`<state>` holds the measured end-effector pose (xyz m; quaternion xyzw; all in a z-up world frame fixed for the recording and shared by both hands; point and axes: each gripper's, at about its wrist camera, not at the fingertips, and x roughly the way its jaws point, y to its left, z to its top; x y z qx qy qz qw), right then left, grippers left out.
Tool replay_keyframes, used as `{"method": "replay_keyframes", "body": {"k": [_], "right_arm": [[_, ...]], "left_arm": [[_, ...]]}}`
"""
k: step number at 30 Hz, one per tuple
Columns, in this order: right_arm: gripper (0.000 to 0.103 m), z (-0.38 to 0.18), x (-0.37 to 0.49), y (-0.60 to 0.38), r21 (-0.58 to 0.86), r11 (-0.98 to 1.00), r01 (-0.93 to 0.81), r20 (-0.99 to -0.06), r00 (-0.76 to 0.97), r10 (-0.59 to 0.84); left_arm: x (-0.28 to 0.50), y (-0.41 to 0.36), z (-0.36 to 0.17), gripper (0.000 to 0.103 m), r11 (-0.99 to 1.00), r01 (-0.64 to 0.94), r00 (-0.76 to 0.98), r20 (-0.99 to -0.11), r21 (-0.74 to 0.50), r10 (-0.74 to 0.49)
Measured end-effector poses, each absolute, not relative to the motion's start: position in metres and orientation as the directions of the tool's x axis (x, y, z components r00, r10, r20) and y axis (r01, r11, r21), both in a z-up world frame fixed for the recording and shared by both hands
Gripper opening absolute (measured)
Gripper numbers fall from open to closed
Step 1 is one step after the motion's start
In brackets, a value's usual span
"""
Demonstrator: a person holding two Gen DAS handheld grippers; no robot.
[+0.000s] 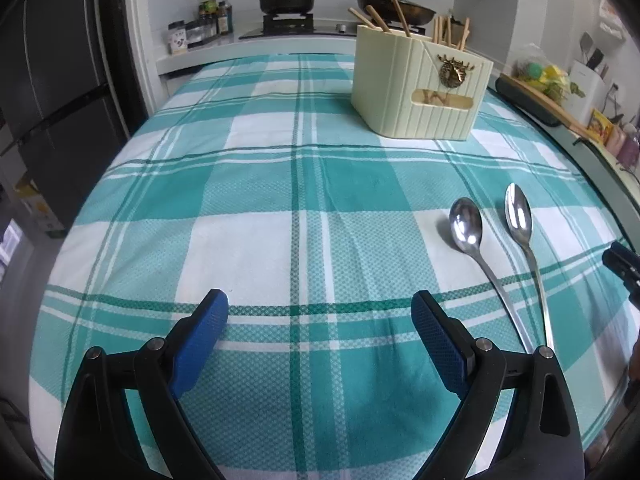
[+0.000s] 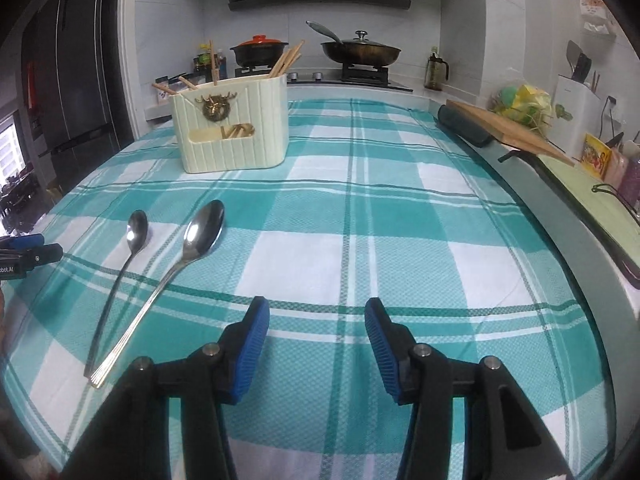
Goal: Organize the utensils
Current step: 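Move both open tools back over the two metal spoons on the cloth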
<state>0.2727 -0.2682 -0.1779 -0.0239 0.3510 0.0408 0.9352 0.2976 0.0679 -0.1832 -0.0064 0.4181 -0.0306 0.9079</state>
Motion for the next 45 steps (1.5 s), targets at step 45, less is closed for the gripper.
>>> {"method": "replay_keyframes", "body": {"k": [45], "right_arm": [[0.051, -0.195, 0.284, -0.289, 0.058, 0.998, 0.022, -0.696, 0.717, 0.025]], "left_arm": [[0.302, 0.079, -0.200, 0.094, 0.995, -0.010, 0.626, -0.777, -0.104, -0.075]]}}
